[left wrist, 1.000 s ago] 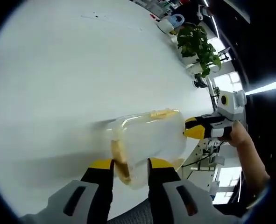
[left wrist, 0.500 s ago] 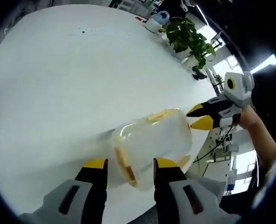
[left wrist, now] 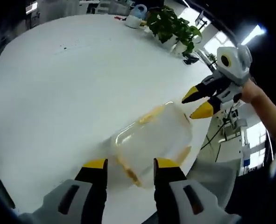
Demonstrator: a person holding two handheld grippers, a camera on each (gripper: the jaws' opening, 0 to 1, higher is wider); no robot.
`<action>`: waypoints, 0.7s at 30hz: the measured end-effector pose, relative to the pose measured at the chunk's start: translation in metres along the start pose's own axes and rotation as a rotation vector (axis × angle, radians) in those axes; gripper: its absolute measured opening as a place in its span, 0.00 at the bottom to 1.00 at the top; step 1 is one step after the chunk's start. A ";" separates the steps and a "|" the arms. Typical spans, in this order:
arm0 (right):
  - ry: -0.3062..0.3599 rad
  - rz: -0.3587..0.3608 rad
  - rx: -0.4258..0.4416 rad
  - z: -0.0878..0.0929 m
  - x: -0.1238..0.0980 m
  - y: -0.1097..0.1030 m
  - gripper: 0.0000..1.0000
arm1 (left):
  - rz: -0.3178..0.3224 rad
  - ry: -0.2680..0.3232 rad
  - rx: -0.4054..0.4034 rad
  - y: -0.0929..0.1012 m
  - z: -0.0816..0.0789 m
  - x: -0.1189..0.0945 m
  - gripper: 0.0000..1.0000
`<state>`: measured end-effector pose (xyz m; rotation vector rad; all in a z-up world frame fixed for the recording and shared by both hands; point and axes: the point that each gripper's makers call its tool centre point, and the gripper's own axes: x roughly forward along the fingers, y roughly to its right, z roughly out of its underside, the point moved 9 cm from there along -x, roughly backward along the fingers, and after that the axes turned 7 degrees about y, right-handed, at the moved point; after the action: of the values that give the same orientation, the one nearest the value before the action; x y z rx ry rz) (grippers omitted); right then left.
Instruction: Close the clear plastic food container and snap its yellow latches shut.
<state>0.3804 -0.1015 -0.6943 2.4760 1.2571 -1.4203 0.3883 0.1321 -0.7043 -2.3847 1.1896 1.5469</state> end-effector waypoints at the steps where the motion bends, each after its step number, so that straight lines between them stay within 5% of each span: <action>1: 0.003 -0.008 -0.016 -0.002 0.000 -0.001 0.24 | 0.013 0.006 0.039 0.002 -0.002 0.001 0.38; 21: -0.011 -0.062 -0.136 -0.019 0.009 -0.021 0.23 | 0.079 -0.044 0.457 0.029 -0.014 0.013 0.39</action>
<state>0.3825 -0.0740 -0.6825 2.3577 1.3906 -1.3113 0.3831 0.0980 -0.6974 -2.0197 1.4558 1.1749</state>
